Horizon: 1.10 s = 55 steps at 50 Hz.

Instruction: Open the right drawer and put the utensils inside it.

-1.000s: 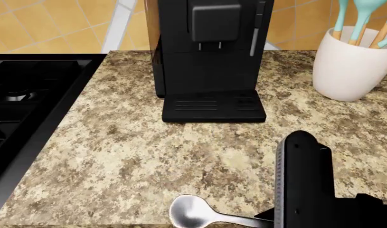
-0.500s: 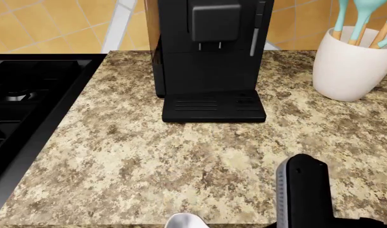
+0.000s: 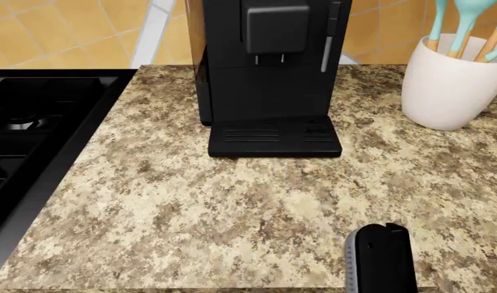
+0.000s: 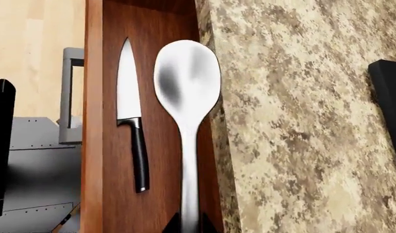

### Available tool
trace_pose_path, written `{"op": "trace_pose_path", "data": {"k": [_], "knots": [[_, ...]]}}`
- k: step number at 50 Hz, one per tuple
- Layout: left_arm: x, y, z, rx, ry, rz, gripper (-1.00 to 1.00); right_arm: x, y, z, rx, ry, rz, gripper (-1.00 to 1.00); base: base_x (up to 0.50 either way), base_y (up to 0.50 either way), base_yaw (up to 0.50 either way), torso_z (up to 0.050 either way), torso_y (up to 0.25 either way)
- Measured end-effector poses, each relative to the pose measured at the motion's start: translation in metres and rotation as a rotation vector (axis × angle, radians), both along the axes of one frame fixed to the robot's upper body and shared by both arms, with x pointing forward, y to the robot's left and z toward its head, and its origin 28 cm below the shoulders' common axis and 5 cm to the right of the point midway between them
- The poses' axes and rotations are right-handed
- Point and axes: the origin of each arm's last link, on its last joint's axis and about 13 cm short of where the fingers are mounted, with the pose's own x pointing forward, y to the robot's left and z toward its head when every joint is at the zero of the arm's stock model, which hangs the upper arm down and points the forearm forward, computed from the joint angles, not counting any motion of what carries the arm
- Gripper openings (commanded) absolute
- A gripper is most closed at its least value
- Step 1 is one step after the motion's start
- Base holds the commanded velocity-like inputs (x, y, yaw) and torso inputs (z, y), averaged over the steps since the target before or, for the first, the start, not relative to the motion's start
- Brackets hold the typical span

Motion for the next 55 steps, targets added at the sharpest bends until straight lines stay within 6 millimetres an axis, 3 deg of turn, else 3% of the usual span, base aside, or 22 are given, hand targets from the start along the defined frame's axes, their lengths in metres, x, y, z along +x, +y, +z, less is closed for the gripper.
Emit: {"op": "trace_pose_path", "data": {"k": [39,40,55], "knots": [[0.001,-0.001,0.000,0.002,0.005,-0.002,1.00,0.004,0.000,-0.020,-0.027,0.064,0.006,-1.00,0.00,0.00,0.00,0.000,0.000],[0.001,-0.001,-0.001,0.002,0.005,-0.002,1.00,0.004,0.000,-0.020,-0.027,0.065,0.005,1.00,0.00,0.00,0.00,0.000,0.000],[0.002,-0.001,-0.001,0.003,0.005,-0.002,1.00,0.004,-0.001,-0.019,-0.030,0.053,-0.007,1.00,0.00,0.00,0.00,0.000,0.000]]}}
